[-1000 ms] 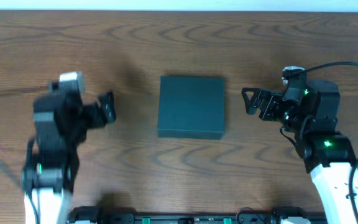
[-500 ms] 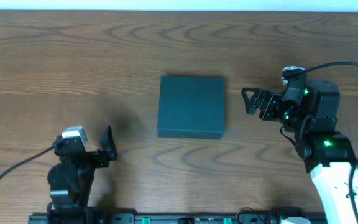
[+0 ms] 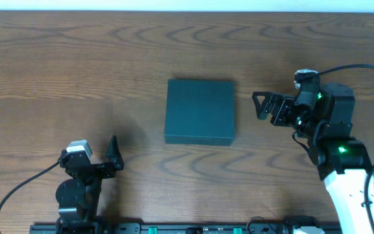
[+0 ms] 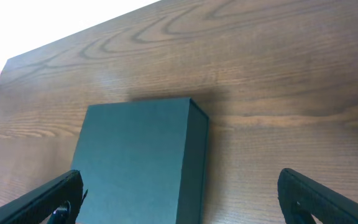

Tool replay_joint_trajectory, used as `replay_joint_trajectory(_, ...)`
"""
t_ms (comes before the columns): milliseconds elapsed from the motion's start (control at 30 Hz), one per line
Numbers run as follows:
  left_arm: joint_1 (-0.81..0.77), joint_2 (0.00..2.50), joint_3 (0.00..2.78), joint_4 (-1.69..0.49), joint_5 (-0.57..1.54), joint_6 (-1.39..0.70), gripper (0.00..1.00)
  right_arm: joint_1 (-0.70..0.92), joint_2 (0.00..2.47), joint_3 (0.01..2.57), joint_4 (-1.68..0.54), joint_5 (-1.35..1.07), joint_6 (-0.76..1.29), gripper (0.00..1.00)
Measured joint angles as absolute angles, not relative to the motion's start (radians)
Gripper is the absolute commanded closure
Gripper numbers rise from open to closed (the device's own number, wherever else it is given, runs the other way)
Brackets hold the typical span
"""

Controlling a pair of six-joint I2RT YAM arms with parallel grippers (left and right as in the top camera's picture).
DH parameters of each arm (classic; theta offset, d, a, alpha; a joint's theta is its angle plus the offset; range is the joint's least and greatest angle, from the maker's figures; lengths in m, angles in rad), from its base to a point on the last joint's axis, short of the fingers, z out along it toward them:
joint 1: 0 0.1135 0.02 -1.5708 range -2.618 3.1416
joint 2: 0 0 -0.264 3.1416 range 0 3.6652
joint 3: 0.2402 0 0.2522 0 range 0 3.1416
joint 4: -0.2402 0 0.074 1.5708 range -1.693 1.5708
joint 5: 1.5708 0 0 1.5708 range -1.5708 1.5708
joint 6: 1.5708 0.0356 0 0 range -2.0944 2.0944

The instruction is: Pack container

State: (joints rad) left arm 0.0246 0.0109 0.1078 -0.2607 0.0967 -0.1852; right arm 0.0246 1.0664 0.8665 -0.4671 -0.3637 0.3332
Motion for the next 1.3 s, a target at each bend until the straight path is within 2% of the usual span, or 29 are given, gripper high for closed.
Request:
replay_joint_trajectory(733, 0.025, 0.011, 0.108, -0.261, 0.096, -0.187, 0.05, 0.025, 1.066, 0.867, -0.467, -0.363, 0.333, 0.01)
replay_joint_trajectory(1300, 0.025, 0.011, 0.108, -0.261, 0.096, -0.187, 0.05, 0.025, 1.066, 0.867, -0.557, -0.351, 0.329, 0.01)
